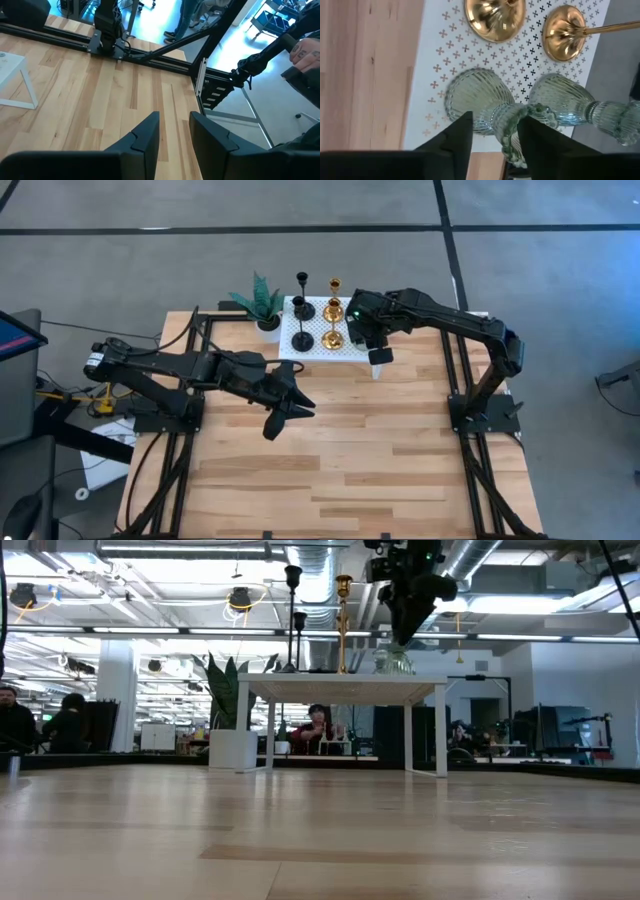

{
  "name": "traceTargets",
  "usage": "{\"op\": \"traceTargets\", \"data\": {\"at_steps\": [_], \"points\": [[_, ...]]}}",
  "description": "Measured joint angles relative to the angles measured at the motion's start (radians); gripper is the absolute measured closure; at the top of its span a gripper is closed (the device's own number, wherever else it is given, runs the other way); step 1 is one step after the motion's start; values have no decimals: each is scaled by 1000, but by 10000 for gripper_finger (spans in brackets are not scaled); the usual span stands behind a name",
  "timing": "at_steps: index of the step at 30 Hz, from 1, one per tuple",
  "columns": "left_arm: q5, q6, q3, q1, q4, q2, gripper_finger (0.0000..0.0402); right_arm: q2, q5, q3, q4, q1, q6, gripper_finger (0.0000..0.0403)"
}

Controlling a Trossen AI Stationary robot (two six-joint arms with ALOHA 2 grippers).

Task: Pick & Place candle stick holders
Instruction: Align the green glass candle holder on the shelf with the other green glass candle holder, then return to Home Position

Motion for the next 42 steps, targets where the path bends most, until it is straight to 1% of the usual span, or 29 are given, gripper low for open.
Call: {"op": "traceTargets", "data": {"at_steps": [5, 9, 15, 22, 25, 27, 30, 33, 34, 38, 42], "points": [[0, 0, 0, 0, 0, 0, 294, 0, 0, 28, 1, 15, 0, 241], [0, 0, 0, 0, -1, 0, 294, 0, 0, 73, -2, 27, 0, 235], [0, 0, 0, 0, -2, 0, 294, -1, 3, 177, -56, 44, 1, 239], [0, 0, 0, 0, -5, 0, 294, -2, 6, 341, -158, 103, 51, 252], [0, 1, 0, 0, -5, 0, 294, -3, 3, 412, -171, 139, 86, 266], [-1, 20, 0, 0, -6, 0, 294, -4, -12, 455, -173, 162, 103, 283], [-1, 71, 0, 0, -8, -4, 294, -4, -48, 509, -184, 191, 122, 326], [-7, 100, 0, -1, -7, -18, 295, -9, -108, 534, -194, 207, 155, 383], [-13, 114, 0, -2, -15, -27, 296, -15, -134, 535, -200, 209, 161, 392], [-96, 182, 0, -38, -58, -66, 317, -38, -202, 536, -212, 218, 213, 399], [-211, 227, 0, -94, -122, -122, 363, -64, -252, 536, -216, 218, 259, 402]]}}
